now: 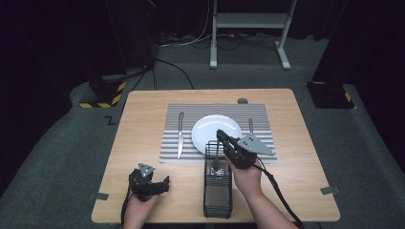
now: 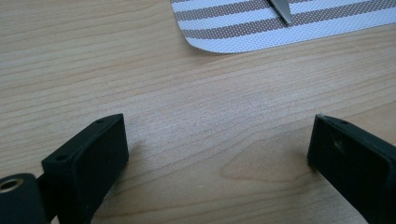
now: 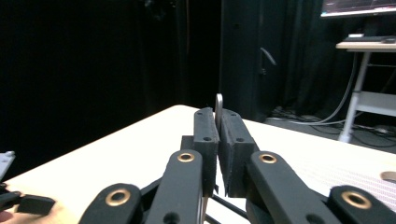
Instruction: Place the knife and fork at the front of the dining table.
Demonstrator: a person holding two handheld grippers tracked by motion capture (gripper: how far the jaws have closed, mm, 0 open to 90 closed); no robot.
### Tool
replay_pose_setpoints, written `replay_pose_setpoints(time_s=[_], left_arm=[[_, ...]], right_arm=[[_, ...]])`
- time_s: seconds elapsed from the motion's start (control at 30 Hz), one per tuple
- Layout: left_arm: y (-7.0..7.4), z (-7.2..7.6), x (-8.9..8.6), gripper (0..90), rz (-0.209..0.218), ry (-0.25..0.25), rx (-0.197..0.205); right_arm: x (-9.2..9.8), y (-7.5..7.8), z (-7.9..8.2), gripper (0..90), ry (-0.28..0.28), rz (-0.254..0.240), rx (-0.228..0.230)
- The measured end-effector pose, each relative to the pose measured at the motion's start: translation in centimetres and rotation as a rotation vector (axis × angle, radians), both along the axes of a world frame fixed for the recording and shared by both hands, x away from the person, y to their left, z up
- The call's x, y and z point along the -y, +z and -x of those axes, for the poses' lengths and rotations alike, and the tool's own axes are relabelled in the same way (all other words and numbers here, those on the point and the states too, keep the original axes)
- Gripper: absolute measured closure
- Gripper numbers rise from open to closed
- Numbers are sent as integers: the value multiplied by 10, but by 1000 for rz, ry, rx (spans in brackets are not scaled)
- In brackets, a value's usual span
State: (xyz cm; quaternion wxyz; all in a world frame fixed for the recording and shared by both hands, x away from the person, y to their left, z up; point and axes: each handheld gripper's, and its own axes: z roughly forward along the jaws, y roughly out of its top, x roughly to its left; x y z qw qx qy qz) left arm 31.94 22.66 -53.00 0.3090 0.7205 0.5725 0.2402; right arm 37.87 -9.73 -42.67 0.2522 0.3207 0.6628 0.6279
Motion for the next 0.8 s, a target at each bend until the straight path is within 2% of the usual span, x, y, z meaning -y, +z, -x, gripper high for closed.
replay_pose_setpoints(time_s=[0.3,0.8], left_arm=[[0,0,0,53,1,2,1],[0,0,0,53,1,2,1]], right_arm=[[5,11,7,886,28,-46,38],[18,66,39,886,29,-132,184]])
